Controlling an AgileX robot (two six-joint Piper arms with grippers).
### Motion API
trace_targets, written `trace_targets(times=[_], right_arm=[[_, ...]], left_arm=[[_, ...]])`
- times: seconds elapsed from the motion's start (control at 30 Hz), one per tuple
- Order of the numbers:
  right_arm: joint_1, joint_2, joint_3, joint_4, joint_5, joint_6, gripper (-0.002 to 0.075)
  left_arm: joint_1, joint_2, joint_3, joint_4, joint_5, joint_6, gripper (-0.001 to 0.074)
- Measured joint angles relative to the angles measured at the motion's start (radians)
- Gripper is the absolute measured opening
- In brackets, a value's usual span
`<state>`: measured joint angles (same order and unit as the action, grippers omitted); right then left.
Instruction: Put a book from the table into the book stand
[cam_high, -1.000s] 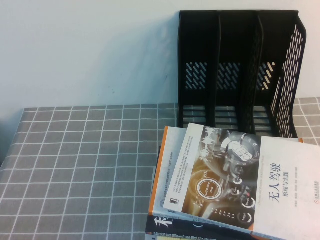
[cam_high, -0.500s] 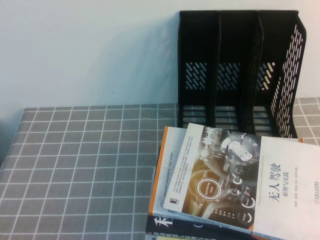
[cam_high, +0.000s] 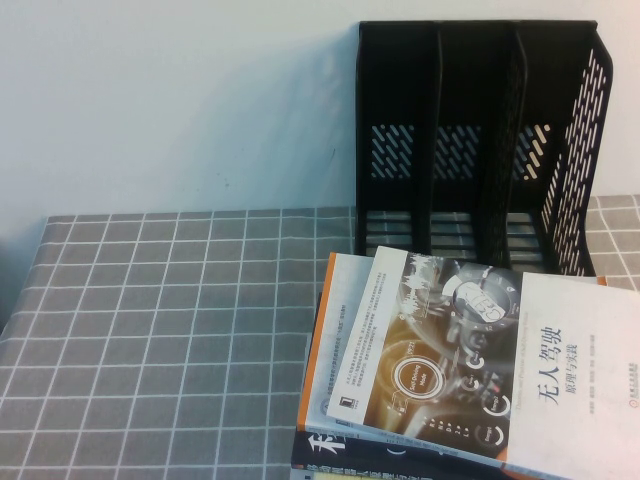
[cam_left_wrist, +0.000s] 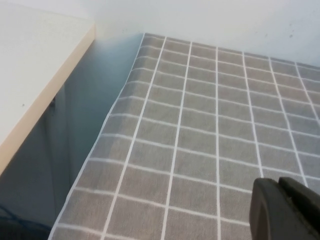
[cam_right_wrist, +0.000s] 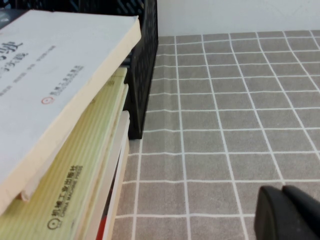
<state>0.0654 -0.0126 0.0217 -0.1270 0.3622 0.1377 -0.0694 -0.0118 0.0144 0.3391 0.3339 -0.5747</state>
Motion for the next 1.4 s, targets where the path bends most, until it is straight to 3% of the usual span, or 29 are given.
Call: trace_targets(times=[0.13,0.4,0.63,0.77,0.9,1.0,1.13,1.27,1.4], right_arm=[[0.0,0.0,0.004,0.0,-0.039,0.0,-0.0003],[0.0,0.0,0.008,-0.002,-0.309,0.0,-0.0003],[0.0,0.0,0.008,-0.006,-0.49,0.0,-0.0003],[0.0,0.0,0.008,-0.008,-0.75,0.026,-0.0003],[0.0,0.0,-0.036,0.041,-0.883,0.064,-0.0003],[0.0,0.0,-0.141,0.084,-0.858,0.048,-0.0003],[0.0,0.052,-0.337,0.112,-0.747,-0.012,-0.0003],[0.0,0.196,-0.526,0.116,-0.507,-0.04,-0.0003],[0.0,0.344,-0.641,0.112,-0.276,-0.13,-0.0003]], left_arm=[[0.0,0.0,0.007,0.047,-0.124,0.0,-0.0003],[0.0,0.0,0.007,0.217,-0.64,0.0,-0.0003],[0.0,0.0,0.007,0.36,-0.843,0.028,-0.0003],[0.0,0.0,0.007,0.296,-0.984,-0.044,-0.0003],[0.0,-0.002,0.007,0.077,-1.103,-0.144,-0.0003],[0.0,-0.004,-0.036,-0.068,-1.033,-0.186,-0.0003],[0.0,-0.004,-0.211,-0.154,-0.705,-0.207,-0.0003],[0.0,0.056,-0.374,-0.167,-0.355,-0.205,-0.0003],[0.0,0.154,-0.426,-0.154,-0.156,-0.164,-0.0003]])
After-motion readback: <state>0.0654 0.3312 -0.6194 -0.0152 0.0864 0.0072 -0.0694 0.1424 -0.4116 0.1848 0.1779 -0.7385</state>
